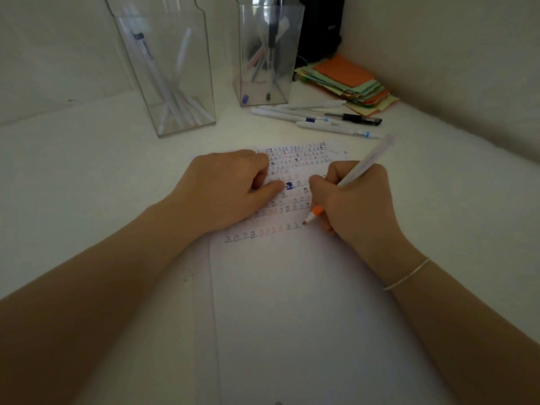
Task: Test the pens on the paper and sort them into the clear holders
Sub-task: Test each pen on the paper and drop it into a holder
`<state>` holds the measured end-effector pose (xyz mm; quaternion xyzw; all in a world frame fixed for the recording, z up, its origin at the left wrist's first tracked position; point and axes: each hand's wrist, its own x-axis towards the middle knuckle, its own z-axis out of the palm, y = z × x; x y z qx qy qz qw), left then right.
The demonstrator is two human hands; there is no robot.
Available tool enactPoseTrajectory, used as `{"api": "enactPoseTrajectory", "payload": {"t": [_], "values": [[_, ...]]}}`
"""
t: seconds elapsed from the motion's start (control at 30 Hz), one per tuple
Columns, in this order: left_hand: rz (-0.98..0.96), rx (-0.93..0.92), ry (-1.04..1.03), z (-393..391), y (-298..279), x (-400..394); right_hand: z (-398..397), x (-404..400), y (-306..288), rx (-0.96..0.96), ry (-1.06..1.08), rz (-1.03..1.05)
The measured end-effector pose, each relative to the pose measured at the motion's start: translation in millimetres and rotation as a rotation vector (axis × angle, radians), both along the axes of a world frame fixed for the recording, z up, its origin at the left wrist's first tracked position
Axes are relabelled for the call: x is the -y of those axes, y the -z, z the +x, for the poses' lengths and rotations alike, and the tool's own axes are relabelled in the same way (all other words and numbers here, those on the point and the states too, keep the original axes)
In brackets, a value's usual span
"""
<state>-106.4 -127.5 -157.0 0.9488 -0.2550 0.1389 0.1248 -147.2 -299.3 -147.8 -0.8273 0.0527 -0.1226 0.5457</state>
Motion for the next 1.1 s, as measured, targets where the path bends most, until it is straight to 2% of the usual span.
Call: {"api": "enactPoseTrajectory", "payload": {"t": [0.17, 0.27, 0.4, 0.53, 0.6, 0.8, 0.97, 1.03, 1.1], "values": [[-0.03, -0.012, 0.002, -1, 1, 0, 1, 0, 3, 0.037, -0.01, -0.029], [-0.167, -0.009, 0.042, -2, -2, -1, 2, 1, 2, 0.062, -0.001, -0.036], [-0.396, -0.072, 0.235, -1, -6, 0, 3, 11, -7, 0.056, -0.042, 0.421], [-0.469, -0.148, 0.285, -1, -6, 3, 6, 12, -10, 0.042, -0.147, 0.86], [-0.493, -0.18, 0.278, -2, -9, 4, 7, 12, -9, 0.027, -0.179, 0.972], [-0.567, -0.242, 0.256, -6, -11, 6, 5, 10, -10, 0.032, -0.152, 0.869], [-0.539, -0.226, 0.248, -7, -11, 7, 5, 10, -8, 0.046, -0.192, 0.788], [-0.498, -0.181, 0.27, -7, -11, 7, 5, 9, -7, 0.052, -0.207, 0.722], [-0.408, -0.061, 0.308, -6, -11, 8, 5, 9, -6, 0.042, -0.216, 0.644]]}}
